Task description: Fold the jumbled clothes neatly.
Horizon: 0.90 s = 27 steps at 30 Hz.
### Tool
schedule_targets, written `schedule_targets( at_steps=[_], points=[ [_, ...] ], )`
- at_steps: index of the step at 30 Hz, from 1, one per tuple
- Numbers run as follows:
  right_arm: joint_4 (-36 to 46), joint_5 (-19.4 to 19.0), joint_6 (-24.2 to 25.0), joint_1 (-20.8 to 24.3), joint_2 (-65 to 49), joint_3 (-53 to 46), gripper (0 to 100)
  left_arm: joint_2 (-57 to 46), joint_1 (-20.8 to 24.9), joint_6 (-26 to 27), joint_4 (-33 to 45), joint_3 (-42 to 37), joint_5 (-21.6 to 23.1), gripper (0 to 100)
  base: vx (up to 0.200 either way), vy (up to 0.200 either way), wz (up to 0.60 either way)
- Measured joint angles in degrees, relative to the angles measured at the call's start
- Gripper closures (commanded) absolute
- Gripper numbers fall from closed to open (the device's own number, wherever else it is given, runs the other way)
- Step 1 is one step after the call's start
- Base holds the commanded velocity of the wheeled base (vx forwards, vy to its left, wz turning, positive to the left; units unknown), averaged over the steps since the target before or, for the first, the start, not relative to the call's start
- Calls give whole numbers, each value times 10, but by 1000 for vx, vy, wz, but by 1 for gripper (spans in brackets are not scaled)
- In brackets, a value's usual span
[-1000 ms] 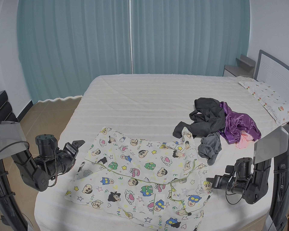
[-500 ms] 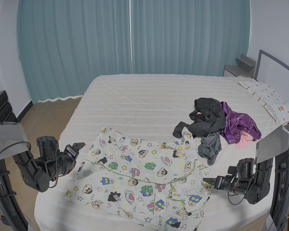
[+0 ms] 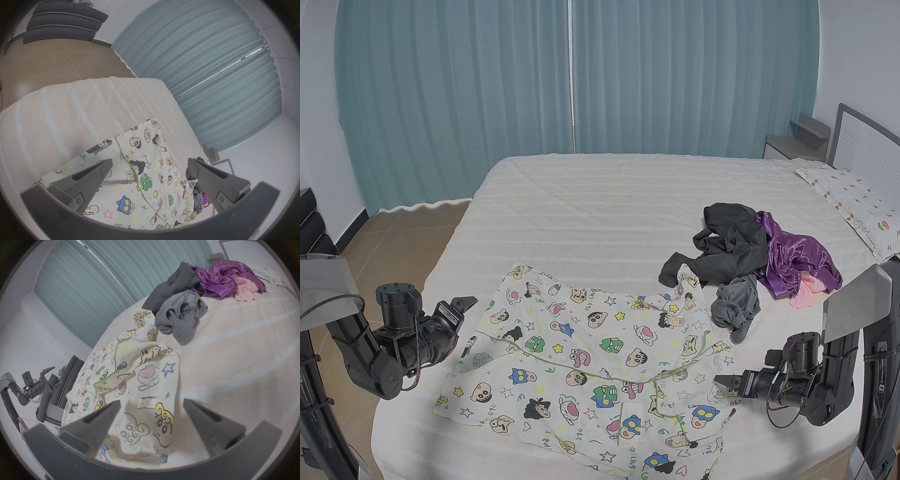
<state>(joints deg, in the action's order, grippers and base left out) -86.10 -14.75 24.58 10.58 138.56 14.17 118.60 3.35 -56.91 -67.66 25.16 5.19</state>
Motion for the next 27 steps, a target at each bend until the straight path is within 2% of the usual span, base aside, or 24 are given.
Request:
schedule_targets(
  at_steps=[7, 13, 18, 27],
  points=[
    [-5, 5, -2, -13, 2, -12, 100, 0, -1, 4, 0, 0, 0, 0, 0, 0, 0],
    [-7, 6, -37, -57, -9, -34, 100, -1, -10, 52, -8, -11, 9, 0, 0, 0, 0],
    [-12, 5, -67, -84, -15, -51, 100, -3, -26, 77, -21, -28, 60, 0, 0, 0, 0],
    [-29, 6, -79, -102, -16, -57, 100, -2, -57, 172, -25, -70, 142, 0, 0, 0, 0]
  ],
)
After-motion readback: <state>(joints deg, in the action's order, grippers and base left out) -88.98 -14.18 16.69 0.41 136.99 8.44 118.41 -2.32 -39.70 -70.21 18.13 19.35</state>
